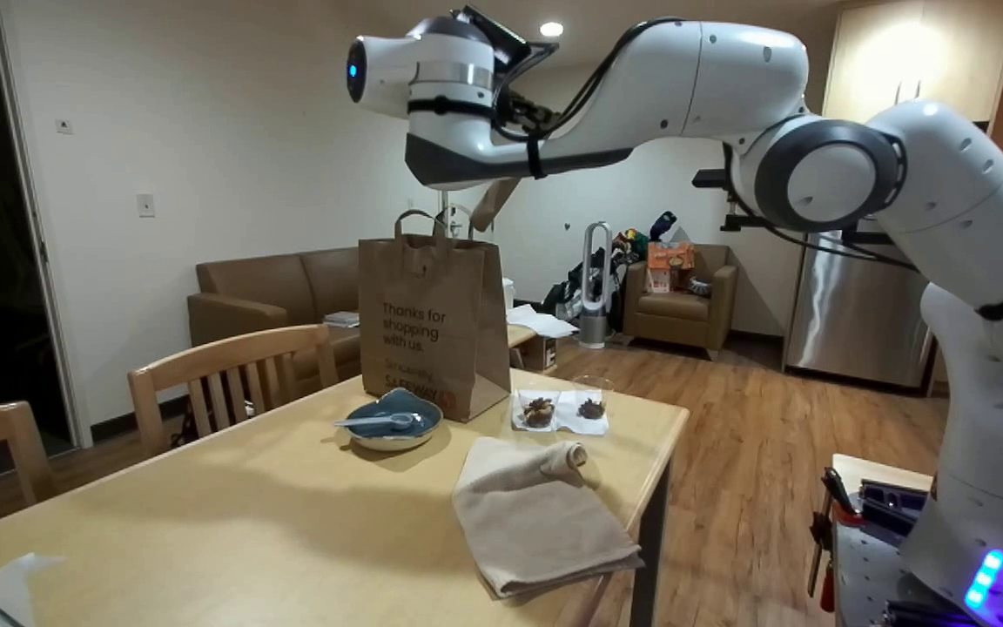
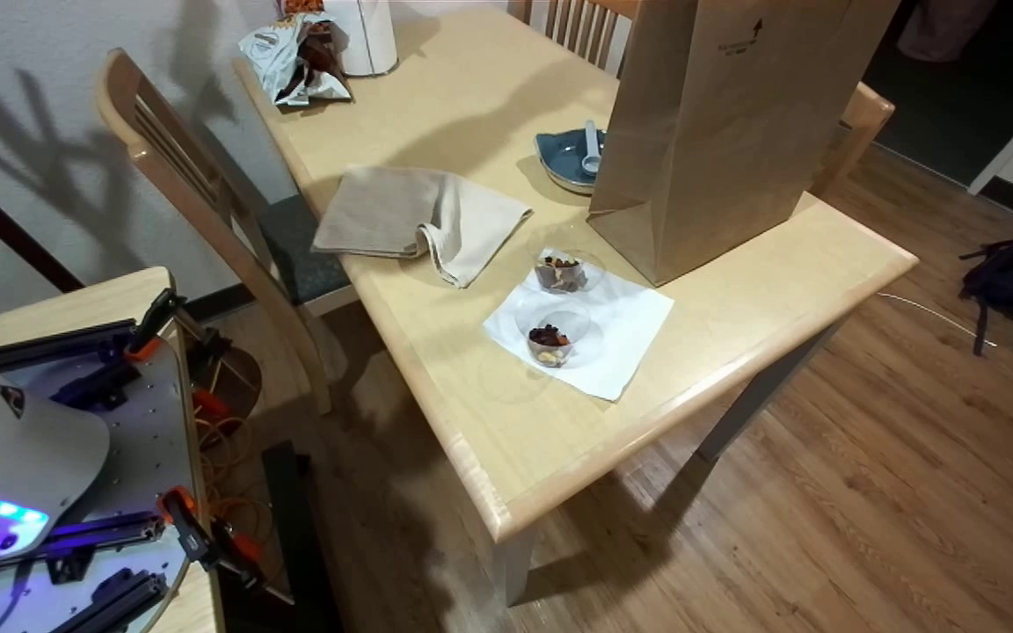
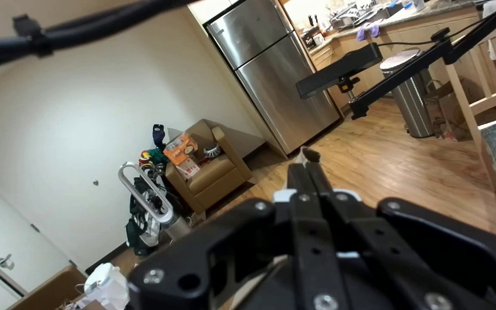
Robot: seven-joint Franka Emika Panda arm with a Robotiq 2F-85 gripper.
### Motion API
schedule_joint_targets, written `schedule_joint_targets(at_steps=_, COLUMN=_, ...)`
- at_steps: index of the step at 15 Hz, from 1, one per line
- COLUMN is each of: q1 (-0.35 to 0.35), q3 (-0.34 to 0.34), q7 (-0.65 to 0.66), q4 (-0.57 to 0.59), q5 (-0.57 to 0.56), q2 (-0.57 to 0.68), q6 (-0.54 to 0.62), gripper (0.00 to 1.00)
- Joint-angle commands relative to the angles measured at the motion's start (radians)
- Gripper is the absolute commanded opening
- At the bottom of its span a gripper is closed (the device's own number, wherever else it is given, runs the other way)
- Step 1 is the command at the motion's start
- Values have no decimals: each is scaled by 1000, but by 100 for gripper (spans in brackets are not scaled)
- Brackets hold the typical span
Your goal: Place the paper towel core and place it in the paper bag
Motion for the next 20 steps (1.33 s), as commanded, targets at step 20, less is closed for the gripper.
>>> schedule_joint_targets(at_steps=20, q1=-251, q3=166, q7=-168, q4=-9, q5=102, q2=48, q6=182, gripper=1)
